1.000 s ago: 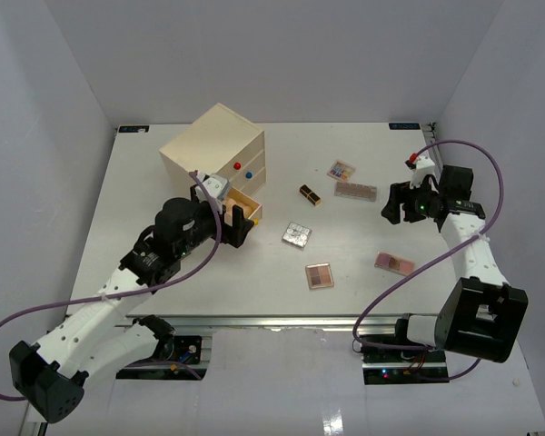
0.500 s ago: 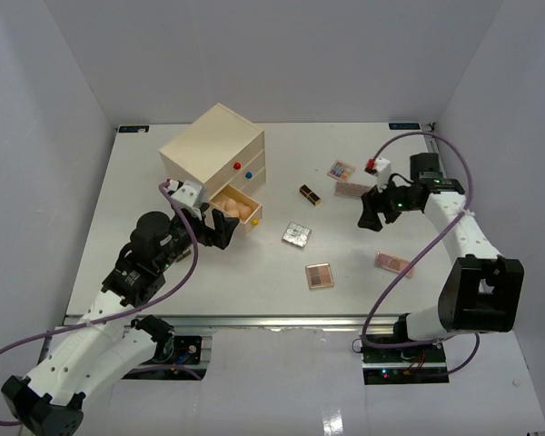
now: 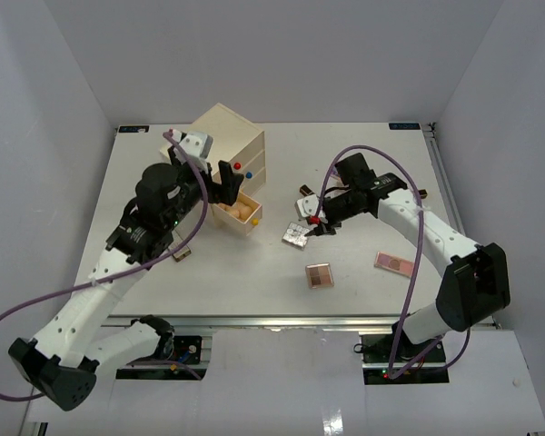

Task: Organize the makeup

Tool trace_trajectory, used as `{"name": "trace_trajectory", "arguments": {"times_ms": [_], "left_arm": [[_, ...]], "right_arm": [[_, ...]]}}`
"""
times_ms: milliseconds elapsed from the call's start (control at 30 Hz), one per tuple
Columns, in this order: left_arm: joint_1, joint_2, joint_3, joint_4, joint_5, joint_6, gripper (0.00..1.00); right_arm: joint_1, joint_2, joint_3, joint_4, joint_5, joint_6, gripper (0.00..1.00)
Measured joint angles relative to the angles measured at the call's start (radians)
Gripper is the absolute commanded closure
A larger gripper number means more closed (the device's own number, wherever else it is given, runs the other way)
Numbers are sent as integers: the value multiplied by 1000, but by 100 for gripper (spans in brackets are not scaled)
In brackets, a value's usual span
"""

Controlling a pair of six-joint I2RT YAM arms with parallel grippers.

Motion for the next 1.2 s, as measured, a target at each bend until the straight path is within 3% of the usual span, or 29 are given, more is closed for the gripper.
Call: {"name": "trace_trajectory", "arguments": {"times_ms": [233,367,533,733,867,967,1067,1200], "left_arm": [[108,209,262,-77,-15,-25,2],[156,214,305,-93,-41,-92,2],[154,36,164,-159,-134,-214,2],[154,-179,23,-386,-357,-507,2],[159,-184,-16,-515,-462,-672,5],[193,-128,-41,-535,-463,-730,8],[354,-48,-92,-512,-396,-745,9],[664,27,-208,-509,-274,-774,11]], "right_arm": [[63,94,34,-25,-24,-239,52],[85,131,75,-38,-61,-250,45],[162,119,116,-5,-107,-44,39],[228,67,113,113,-139,325,37],[216,25,95,172,-148,497,33],[190,1,72,189,-198,571,32],[141,-22,47,176,-256,596,32],[54,-44,26,169,-311,603,31]]}}
